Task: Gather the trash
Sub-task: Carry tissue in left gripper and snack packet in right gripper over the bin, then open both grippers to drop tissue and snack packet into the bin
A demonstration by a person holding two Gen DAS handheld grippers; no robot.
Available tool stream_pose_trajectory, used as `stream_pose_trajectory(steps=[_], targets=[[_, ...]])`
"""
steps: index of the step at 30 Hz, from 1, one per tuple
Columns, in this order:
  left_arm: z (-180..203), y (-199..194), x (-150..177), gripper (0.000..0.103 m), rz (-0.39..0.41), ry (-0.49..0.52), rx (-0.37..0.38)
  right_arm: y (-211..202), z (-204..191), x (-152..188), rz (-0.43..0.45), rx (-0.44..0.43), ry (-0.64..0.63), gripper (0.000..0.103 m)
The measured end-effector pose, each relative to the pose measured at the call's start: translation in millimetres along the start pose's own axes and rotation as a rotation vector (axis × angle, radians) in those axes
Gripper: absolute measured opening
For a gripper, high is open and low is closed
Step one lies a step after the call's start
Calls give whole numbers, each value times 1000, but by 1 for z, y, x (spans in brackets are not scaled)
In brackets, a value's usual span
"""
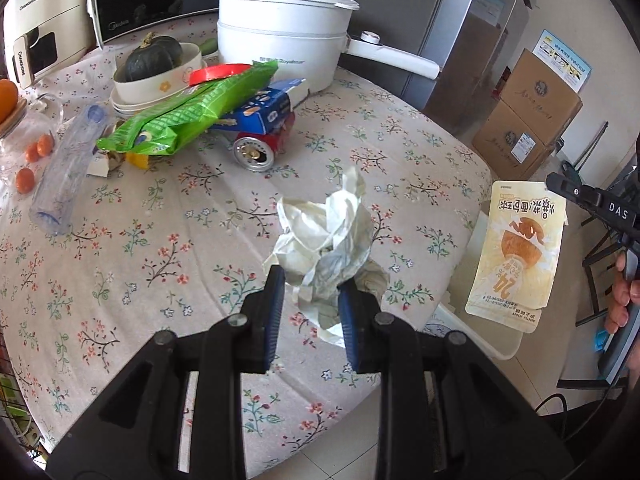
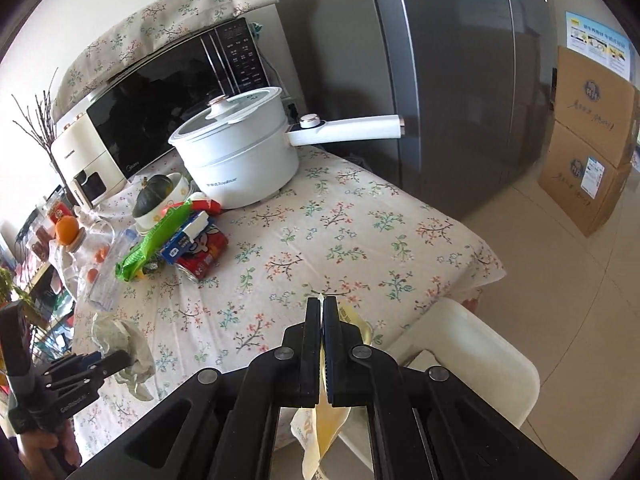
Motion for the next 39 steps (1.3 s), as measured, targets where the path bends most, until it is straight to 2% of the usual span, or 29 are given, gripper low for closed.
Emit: stream_pose_trajectory(steps=[10,16,17,19,21,22,30,36,39], targets=[[76,31,8,28,-32,123,98,5,87,27,-77,128,97,2],[114,47,13,28,-55,182,155,14,117,40,-131,136,162,4],[120,50,14,28,-60,193,162,15,121,42,-145,130,178,7],[131,56,17,28,-69,215,177,16,128,46,-171,138,202,26],[141,62,19,28,-77,238,191,12,133,49,-163,163,216,65],[146,64,20,28,-81,249,196,9,134,49,-157,173,217,68],[173,89,28,28,-119,301,223,3,144,64,-208,202,203,71],[186,105,33,29,-143,316,234,-3,154,72,-213,223,203,73],[190,107,33,36,-130,325,240,-5,162,74,-214,235,216,74]])
Point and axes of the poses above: each gripper's, at about its wrist camera, not at the fingertips, and y roughly the way its jaws point, z to its right, x to its underside, the point moved 1 cm from there along y, roughly the way its jaws point, and after that the axes turned 1 degree about x, right-handed, at the moved point
